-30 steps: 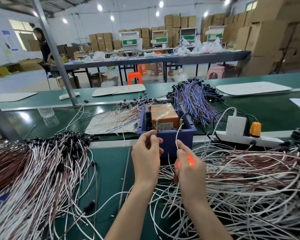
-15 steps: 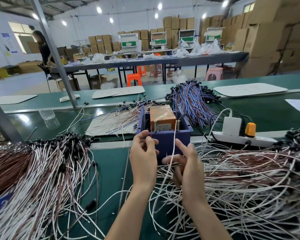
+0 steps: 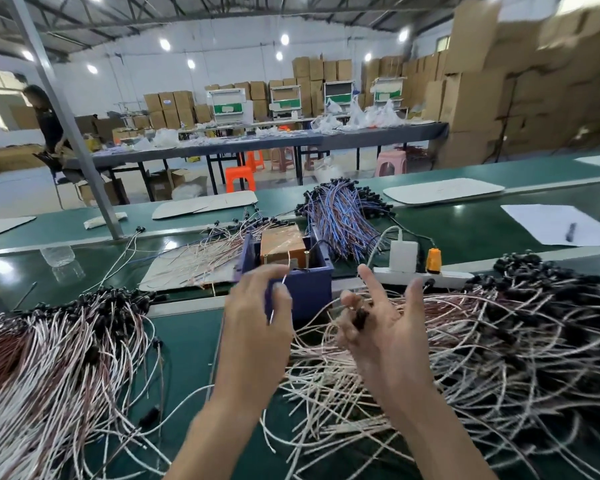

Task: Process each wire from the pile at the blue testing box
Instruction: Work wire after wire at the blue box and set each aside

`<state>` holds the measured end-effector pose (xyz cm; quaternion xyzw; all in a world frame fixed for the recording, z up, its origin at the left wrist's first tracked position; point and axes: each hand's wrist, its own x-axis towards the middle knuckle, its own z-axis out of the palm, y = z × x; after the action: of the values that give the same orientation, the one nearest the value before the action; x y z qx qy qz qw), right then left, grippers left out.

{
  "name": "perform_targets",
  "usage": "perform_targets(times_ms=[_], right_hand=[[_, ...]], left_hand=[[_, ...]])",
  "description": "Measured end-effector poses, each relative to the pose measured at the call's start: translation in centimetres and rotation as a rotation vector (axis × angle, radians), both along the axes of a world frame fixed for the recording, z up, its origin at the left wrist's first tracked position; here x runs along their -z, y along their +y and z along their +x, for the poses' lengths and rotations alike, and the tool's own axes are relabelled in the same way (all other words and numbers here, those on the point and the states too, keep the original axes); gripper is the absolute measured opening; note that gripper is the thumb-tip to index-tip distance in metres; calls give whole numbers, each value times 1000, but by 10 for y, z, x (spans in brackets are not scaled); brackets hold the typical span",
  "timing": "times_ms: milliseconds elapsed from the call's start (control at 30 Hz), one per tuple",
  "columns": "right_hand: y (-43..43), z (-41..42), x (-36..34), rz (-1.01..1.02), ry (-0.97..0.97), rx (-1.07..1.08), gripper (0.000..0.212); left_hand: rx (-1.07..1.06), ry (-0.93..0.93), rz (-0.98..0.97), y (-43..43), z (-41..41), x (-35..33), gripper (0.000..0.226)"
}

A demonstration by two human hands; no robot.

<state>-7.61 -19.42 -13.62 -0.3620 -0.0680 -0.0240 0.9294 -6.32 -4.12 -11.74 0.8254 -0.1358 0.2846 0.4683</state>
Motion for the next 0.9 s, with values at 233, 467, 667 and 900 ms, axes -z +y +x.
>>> perform_targets(times_ms=[233,467,667,900], right_hand=[[-32,-21,-10,73,-16,74,83],[-86,-21,-27,51,-13,385,66],[-147,-9,-54,-38,-11,770,40],[-180,6,-55,-1113,268,1236,49]], left_hand=[[372,62,518,-39,-28,29,50],[342,-116,688,-43,-19,22,44],[250,-141,734,-60,1,5,39],[277,-69,880,-121,26,9,34]])
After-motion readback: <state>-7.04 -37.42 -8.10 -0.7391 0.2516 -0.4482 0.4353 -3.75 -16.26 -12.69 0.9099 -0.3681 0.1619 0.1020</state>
